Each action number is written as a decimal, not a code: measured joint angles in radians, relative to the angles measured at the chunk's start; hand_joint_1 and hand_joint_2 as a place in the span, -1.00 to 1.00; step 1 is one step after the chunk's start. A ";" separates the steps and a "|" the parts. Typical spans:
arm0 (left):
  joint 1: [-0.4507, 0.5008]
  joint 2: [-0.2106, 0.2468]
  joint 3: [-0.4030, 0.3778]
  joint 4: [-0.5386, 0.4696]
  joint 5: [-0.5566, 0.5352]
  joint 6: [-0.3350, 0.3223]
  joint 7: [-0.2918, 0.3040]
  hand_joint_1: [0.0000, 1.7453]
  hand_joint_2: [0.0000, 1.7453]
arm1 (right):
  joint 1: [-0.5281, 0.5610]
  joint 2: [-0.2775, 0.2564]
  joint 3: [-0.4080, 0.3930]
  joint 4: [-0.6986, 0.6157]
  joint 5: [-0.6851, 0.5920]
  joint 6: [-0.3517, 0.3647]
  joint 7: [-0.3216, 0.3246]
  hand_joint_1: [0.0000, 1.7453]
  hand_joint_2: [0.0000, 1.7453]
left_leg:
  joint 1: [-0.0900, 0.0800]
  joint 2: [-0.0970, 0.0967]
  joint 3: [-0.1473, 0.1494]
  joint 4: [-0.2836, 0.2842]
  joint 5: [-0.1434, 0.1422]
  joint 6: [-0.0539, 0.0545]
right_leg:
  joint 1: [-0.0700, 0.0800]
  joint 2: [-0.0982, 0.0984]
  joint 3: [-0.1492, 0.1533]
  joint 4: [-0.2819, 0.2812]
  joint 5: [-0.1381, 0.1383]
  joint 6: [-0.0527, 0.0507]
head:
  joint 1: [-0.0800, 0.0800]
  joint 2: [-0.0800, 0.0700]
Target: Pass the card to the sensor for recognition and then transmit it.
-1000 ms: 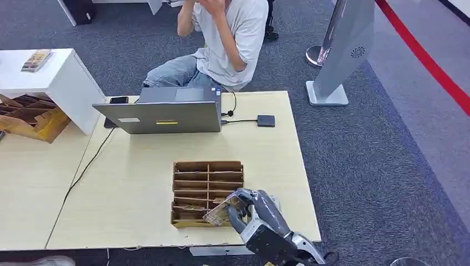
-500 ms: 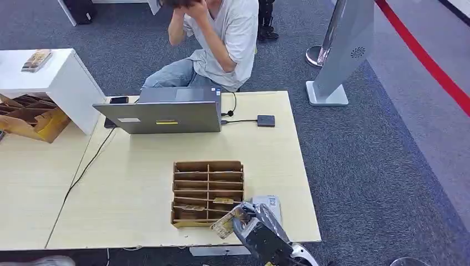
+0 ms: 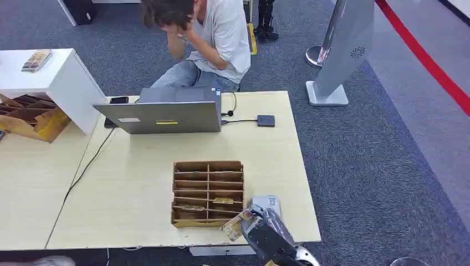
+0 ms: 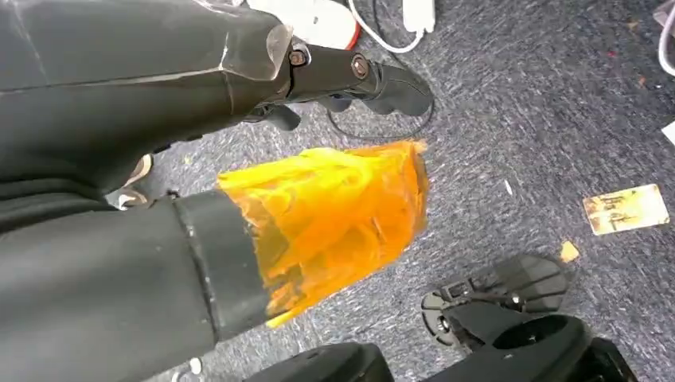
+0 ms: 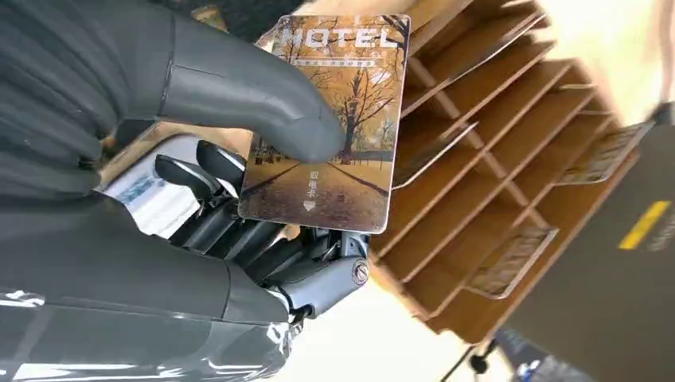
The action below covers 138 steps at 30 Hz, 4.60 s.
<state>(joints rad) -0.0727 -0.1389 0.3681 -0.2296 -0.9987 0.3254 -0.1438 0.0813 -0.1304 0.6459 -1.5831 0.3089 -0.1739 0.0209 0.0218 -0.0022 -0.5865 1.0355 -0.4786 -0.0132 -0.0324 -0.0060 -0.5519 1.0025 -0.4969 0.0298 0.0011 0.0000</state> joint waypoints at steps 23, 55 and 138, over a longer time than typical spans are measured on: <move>0.006 -0.002 0.012 0.002 0.000 0.006 0.002 -1.00 -1.00 | -0.015 -0.016 -0.011 0.035 0.237 -0.020 0.202 1.00 1.00 | 0.000 0.000 0.000 0.000 0.000 0.000 | 0.000 0.000 0.000 0.000 0.000 0.000 | 0.000 0.000; 0.006 -0.002 0.023 0.002 -0.014 0.003 0.007 -1.00 -1.00 | -0.061 0.037 -0.081 0.100 0.382 0.062 0.232 1.00 1.00 | 0.000 0.000 0.000 0.000 0.000 0.000 | 0.000 0.000 0.000 0.000 0.000 0.000 | 0.000 0.000; 0.001 -0.002 0.029 0.002 -0.046 -0.010 0.025 -1.00 -1.00 | -0.182 0.137 -0.121 0.304 0.665 0.076 0.338 1.00 1.00 | 0.000 0.000 0.002 0.000 0.000 0.000 | 0.000 0.000 0.002 0.000 0.000 0.000 | 0.000 0.000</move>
<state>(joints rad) -0.0717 -0.1408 0.3971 -0.2277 -1.0449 0.3155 -0.1186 -0.1007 0.0061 0.5249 -1.2795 0.9739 -0.0977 0.3590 0.0218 -0.0021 -0.5847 1.0356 -0.4783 -0.0134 -0.0324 -0.0060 -0.5502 1.0025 -0.4965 0.0296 0.0008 0.0000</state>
